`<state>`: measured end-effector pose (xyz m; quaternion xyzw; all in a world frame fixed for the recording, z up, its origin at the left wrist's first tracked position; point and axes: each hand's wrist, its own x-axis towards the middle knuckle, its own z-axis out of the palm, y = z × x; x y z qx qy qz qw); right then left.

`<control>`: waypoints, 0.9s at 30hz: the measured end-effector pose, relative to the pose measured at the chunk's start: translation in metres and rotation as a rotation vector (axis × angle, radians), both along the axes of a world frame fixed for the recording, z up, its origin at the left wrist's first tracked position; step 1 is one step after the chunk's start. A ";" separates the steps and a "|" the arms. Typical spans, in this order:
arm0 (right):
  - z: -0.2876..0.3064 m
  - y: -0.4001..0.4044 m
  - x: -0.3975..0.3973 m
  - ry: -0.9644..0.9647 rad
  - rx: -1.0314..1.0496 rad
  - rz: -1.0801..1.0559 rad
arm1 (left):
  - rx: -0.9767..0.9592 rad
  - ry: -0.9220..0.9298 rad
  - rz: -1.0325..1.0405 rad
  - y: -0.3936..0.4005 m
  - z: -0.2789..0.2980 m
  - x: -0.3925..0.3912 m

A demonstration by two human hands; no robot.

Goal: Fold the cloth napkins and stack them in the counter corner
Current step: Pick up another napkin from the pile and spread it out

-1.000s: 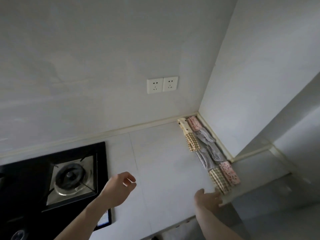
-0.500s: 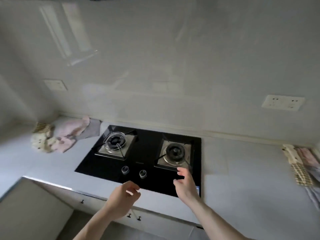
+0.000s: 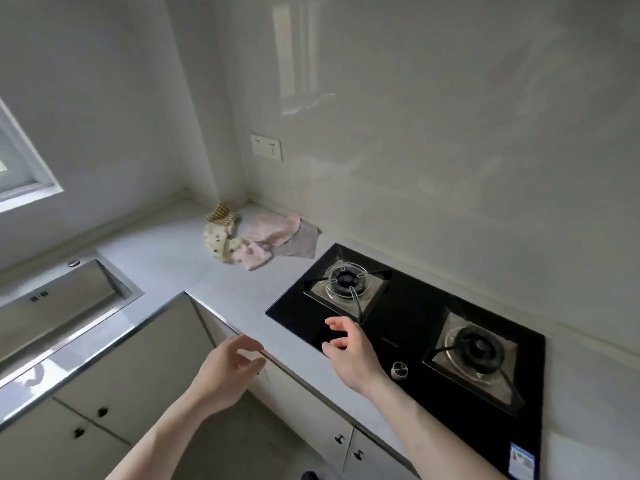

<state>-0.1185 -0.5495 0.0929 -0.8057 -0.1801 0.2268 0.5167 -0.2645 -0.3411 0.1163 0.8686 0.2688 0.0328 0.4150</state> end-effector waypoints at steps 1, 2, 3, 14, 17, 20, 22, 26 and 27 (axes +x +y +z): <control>-0.002 0.017 0.006 0.002 0.004 0.019 | 0.008 -0.002 0.009 0.014 -0.001 0.002; -0.004 0.034 0.012 0.007 0.009 0.036 | 0.017 -0.002 0.019 0.030 -0.003 0.004; -0.006 0.051 0.019 0.011 0.009 0.053 | 0.021 0.002 0.034 0.045 -0.004 0.007; -0.011 0.204 0.093 0.037 -0.040 0.200 | 0.034 0.068 0.131 0.183 -0.015 0.063; -0.011 0.226 0.106 0.023 -0.060 0.231 | 0.037 0.108 0.103 0.211 -0.027 0.077; -0.014 0.250 0.116 0.020 -0.082 0.212 | 0.049 0.144 0.053 0.245 -0.039 0.102; -0.016 0.267 0.117 0.010 -0.105 0.223 | 0.069 0.179 0.013 0.267 -0.047 0.121; -0.022 0.296 0.121 -0.004 -0.133 0.195 | 0.140 0.280 -0.104 0.315 -0.068 0.165; -0.025 0.303 0.125 -0.003 -0.140 0.166 | 0.162 0.294 -0.143 0.330 -0.075 0.176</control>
